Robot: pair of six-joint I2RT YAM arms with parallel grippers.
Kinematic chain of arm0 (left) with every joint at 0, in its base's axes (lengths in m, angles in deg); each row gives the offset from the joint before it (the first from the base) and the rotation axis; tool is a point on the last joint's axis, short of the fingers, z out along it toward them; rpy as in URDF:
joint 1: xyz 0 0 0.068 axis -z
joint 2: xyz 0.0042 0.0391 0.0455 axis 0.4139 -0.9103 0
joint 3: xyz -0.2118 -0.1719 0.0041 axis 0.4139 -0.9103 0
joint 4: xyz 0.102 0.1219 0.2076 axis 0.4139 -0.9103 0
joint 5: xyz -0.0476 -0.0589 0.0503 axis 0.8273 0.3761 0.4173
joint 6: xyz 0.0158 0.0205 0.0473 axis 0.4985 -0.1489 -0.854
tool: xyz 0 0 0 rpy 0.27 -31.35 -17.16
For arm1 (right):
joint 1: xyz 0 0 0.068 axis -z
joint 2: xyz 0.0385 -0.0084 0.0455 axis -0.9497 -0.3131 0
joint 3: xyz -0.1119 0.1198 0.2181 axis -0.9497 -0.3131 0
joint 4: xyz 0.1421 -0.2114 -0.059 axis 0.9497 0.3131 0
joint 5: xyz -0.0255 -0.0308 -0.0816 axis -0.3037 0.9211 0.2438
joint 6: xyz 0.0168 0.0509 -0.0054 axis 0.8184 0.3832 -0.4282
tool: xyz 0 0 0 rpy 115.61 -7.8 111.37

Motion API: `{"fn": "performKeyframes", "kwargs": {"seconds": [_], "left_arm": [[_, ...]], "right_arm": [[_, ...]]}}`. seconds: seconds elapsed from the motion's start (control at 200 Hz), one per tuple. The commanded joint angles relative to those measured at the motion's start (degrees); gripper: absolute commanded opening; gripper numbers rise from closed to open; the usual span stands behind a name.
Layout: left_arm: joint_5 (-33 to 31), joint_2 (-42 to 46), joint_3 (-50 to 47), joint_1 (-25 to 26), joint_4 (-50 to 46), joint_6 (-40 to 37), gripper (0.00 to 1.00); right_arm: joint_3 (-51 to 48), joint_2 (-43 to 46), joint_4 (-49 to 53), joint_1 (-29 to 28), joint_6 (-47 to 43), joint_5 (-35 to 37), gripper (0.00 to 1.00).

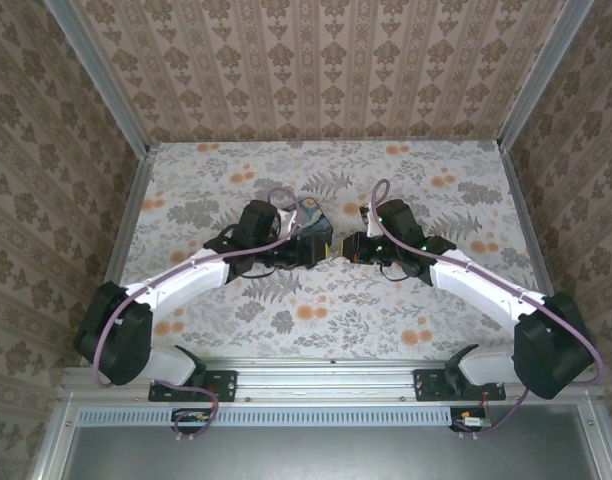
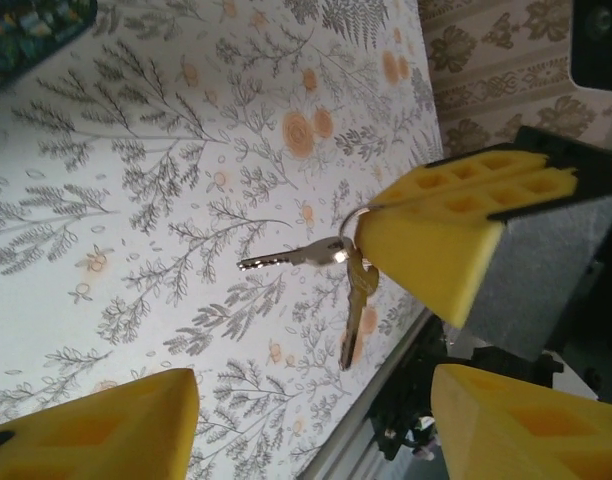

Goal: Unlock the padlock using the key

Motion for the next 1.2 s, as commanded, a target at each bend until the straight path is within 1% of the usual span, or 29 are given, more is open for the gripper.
{"fn": "performKeyframes", "kwargs": {"seconds": [0.0,0.065,0.2,0.27,0.375,0.51,0.605,0.67,0.745,0.875,0.94,1.195], "left_arm": [[3.4,1.6,-2.2,-0.6,8.3,6.4,0.60],[3.5,1.6,-2.2,-0.5,8.3,6.6,0.55],[4.2,0.7,-2.3,-0.4,9.1,7.5,0.51],[4.3,0.1,-2.0,-0.4,9.7,7.8,0.45],[5.0,-0.9,-0.9,0.4,9.1,7.3,0.45],[3.6,-1.4,-0.1,0.5,5.3,5.3,0.46],[4.1,-1.8,-0.3,0.6,5.9,5.5,0.45],[4.5,-2.0,-0.4,0.8,7.1,6.3,0.43],[4.5,-2.3,-0.2,1.0,7.5,6.5,0.38],[4.6,-2.6,-0.4,1.2,8.1,7.0,0.37],[4.8,-2.6,-0.4,1.2,8.3,7.0,0.32],[4.9,-3.2,-0.5,1.2,8.8,7.2,0.31]], "right_arm": [[0.6,-0.9,0.9,0.0,5.5,0.4,0.05],[0.5,-1.0,0.9,0.0,6.1,0.7,0.05],[0.5,-1.1,0.3,0.1,7.0,1.2,0.05],[0.2,-1.3,-0.4,0.1,7.7,1.2,0.05],[-0.4,-1.3,-2.1,0.2,8.8,1.1,0.05],[-0.5,-1.5,-2.8,0.3,9.0,1.1,0.05],[-0.8,-1.8,-3.6,0.3,9.5,0.7,0.05],[-1.0,-2.1,-4.7,0.3,10.2,0.4,0.05],[-1.0,-2.5,-5.5,0.2,10.6,0.1,0.05],[-0.7,-3.0,-5.8,0.1,10.9,-0.1,0.05],[-0.7,-2.9,-5.9,0.0,10.9,-0.2,0.05],[-0.3,-3.1,-6.2,-0.4,11.1,-0.8,0.05]]}}
